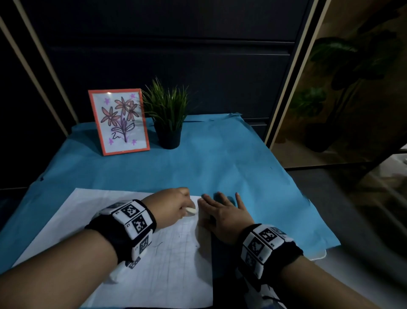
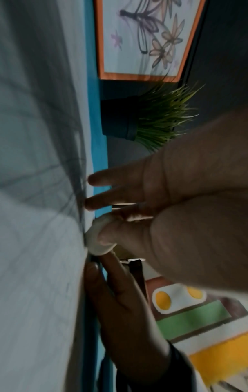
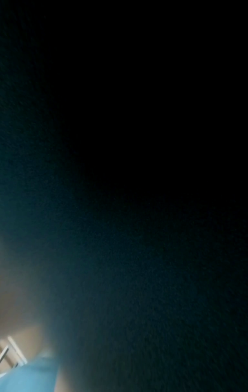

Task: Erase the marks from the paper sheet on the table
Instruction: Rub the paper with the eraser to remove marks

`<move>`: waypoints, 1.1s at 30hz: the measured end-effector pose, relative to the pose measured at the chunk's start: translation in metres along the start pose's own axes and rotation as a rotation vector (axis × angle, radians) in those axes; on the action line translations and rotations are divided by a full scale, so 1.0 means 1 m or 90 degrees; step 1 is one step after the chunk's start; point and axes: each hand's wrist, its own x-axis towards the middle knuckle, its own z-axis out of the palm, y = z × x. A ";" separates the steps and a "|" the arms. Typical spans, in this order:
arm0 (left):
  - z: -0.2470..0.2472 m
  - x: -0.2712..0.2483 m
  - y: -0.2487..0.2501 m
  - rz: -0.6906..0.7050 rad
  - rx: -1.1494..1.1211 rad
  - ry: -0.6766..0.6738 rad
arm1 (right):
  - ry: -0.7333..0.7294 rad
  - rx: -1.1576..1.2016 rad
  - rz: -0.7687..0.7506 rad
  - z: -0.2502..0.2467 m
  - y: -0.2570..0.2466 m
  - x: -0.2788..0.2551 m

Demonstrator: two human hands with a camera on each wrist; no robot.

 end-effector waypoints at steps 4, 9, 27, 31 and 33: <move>0.003 -0.012 -0.005 0.008 -0.025 -0.024 | -0.013 -0.007 0.006 0.001 -0.002 -0.001; 0.001 -0.002 0.000 -0.036 0.019 0.084 | -0.017 -0.004 0.008 -0.001 -0.004 -0.002; 0.003 -0.020 0.003 0.021 0.012 -0.033 | -0.011 -0.016 0.008 0.000 -0.004 -0.002; 0.000 -0.024 0.002 0.017 0.032 -0.054 | -0.010 -0.014 0.011 0.000 -0.003 -0.001; 0.002 -0.019 0.002 -0.013 0.038 0.000 | -0.010 -0.012 0.011 0.001 -0.002 0.000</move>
